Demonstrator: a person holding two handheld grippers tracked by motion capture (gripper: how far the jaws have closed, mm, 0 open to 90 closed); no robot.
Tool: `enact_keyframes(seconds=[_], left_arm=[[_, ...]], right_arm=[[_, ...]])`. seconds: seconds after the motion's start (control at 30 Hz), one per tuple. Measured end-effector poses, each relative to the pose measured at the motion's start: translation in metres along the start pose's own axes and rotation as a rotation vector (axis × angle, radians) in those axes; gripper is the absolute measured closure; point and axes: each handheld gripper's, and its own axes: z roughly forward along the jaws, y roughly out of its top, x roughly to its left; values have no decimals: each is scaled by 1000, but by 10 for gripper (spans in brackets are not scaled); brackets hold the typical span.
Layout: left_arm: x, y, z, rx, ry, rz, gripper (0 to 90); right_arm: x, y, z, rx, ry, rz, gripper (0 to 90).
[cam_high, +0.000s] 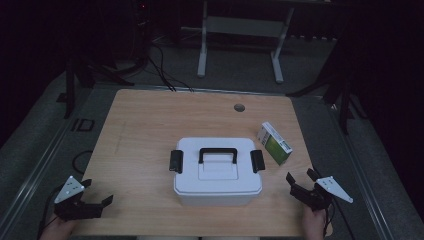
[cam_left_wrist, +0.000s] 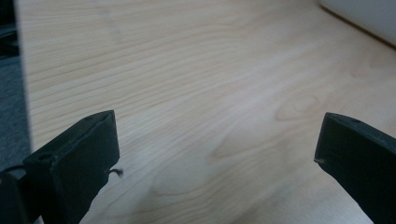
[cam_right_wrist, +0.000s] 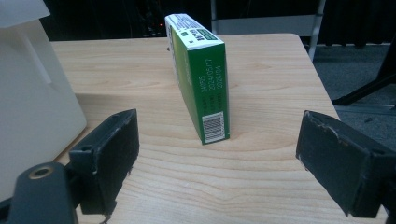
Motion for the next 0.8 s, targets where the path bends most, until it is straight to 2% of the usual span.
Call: enact_keyframes(seconds=[0.1,0.13,0.27,0.33,0.37,0.5,0.6,0.7,0.73,0.77,0.8], left_arm=[[-4,5,1,41,-23,58,2],[-4,5,1,41,-23,58,2],[-11,12,2,110,-68,167,2],[-12,14,2,123,-77,179,2],[-13,16,1,142,-117,207,2],[-17,20,3,241,-141,266,2],[-22,21,6,326,-154,331,2],[-27,23,9,404,-194,352,2],[-27,23,9,404,-194,352,2],[-31,25,12,461,-210,356,2],[-33,26,13,481,-203,369,2]], right_arm=[[0,0,0,4,4,5,128],[0,0,0,4,4,5,128],[0,0,1,12,7,5,128],[0,0,1,11,10,5,128],[0,0,1,12,11,6,128],[0,-1,1,15,12,5,128],[0,0,1,11,11,5,128],[0,0,1,12,10,6,128],[0,0,1,12,10,6,128],[0,0,1,14,9,5,128],[0,0,1,14,9,4,128]])
